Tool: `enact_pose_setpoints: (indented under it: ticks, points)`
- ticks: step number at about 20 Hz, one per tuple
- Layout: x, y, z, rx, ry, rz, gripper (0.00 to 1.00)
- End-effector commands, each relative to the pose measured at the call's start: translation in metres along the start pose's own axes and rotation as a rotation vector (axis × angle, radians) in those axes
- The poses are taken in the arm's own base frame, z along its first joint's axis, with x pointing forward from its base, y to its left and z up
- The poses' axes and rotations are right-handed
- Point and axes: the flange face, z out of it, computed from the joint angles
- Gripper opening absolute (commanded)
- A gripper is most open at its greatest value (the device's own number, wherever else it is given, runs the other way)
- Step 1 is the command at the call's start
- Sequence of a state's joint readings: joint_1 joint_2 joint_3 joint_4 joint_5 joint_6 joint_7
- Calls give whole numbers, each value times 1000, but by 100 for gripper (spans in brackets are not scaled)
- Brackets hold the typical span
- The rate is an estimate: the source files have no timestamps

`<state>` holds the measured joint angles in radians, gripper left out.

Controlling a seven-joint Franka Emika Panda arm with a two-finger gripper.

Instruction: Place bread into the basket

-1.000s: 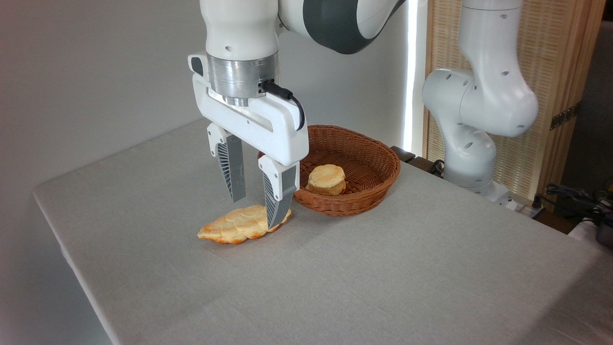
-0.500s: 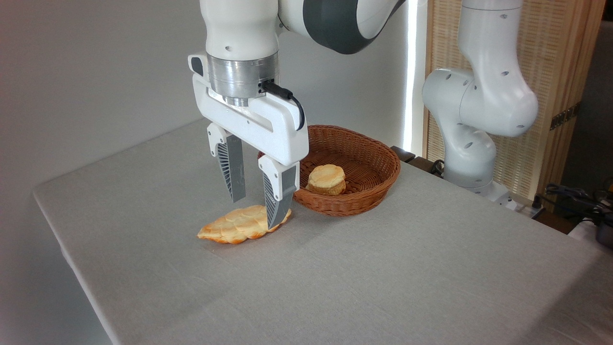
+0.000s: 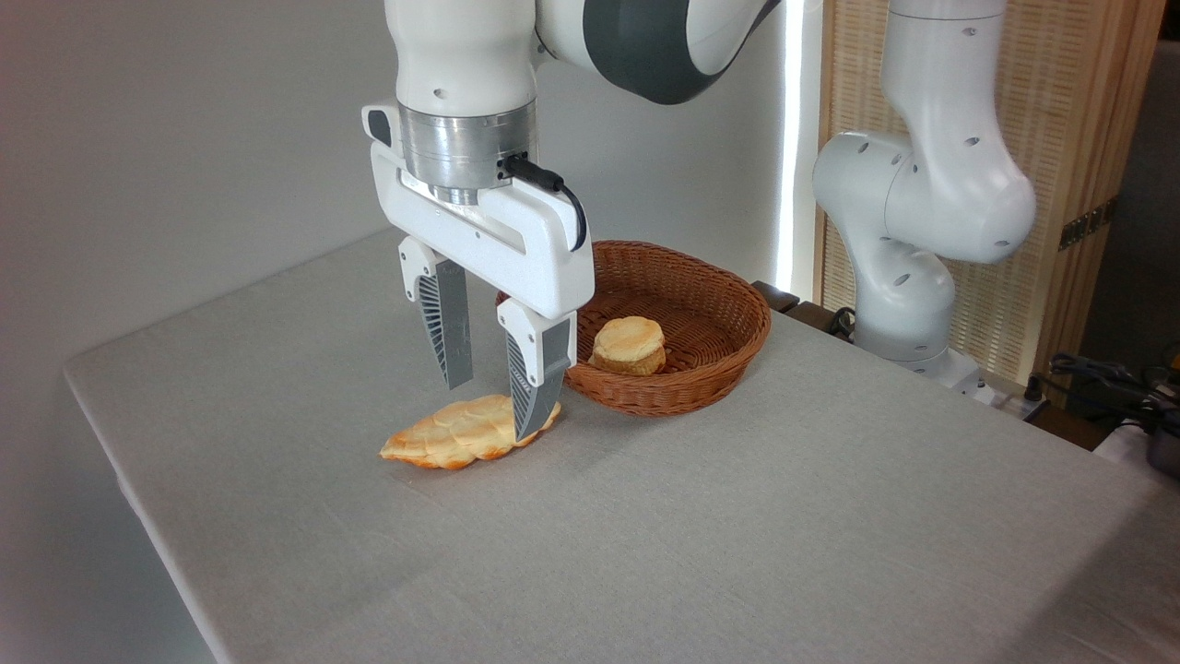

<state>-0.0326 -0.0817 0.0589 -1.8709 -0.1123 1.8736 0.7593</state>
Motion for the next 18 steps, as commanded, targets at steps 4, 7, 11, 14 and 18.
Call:
enact_pose_setpoints:
  ticks: [4, 7, 11, 14, 18]
  points:
    - [4, 1, 2, -10, -6, 25, 100]
    - [5, 4, 5, -20, -16, 32, 100]
    - [15, 13, 18, -43, -40, 56, 100]
    - [29, 28, 31, -61, -59, 94, 100]
    - [58, 65, 63, -99, -105, 177, 100]
